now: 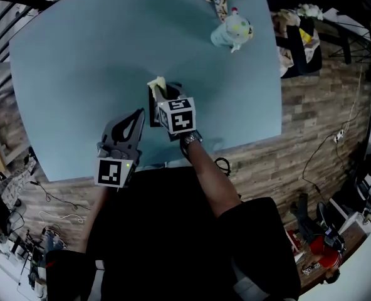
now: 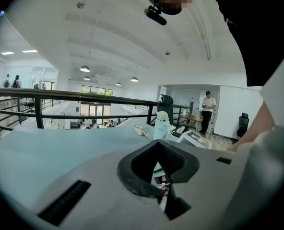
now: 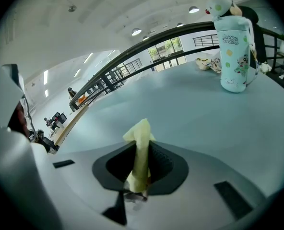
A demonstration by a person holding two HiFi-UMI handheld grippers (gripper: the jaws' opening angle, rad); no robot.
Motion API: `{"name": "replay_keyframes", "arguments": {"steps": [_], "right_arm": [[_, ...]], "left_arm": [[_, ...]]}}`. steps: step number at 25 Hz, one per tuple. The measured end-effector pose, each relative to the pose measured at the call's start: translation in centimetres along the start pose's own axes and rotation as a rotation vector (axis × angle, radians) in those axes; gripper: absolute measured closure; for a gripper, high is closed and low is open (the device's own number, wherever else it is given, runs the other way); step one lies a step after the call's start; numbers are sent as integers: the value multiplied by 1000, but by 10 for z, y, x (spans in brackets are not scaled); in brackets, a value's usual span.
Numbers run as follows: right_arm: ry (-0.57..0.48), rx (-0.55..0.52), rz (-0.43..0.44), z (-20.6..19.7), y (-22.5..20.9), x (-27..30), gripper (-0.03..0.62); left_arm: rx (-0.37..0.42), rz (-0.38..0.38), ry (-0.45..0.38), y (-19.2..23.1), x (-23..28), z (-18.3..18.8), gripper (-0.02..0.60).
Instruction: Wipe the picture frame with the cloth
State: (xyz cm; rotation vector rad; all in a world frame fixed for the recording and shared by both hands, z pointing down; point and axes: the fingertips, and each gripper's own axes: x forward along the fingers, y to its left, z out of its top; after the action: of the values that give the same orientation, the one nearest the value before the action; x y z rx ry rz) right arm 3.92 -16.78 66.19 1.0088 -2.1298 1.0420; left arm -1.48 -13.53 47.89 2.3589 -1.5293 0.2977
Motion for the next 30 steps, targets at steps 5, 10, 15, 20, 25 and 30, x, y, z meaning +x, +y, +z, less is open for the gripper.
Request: {"name": "replay_keyframes", "arguments": {"steps": [5, 10, 15, 20, 25, 30], "right_arm": [[-11, 18, -22, -1, -9, -6, 536], [-22, 32, -43, -3, -21, -13, 536], [-35, 52, -70, -5, -35, -22, 536], [-42, 72, -77, -5, -43, -26, 536], [-53, 94, -94, -5, -49, -29, 536], [-60, 111, -121, -5, -57, -39, 536]], "left_arm": [[4, -15, 2, -5, 2, 0, 584], [11, -33, 6, -10, 5, -2, 584], [15, -46, 4, -13, 6, -1, 584], [15, -51, 9, -16, 6, -2, 584], [16, -50, 5, -15, 7, -2, 584], [19, -54, 3, -17, 4, 2, 584]]}}
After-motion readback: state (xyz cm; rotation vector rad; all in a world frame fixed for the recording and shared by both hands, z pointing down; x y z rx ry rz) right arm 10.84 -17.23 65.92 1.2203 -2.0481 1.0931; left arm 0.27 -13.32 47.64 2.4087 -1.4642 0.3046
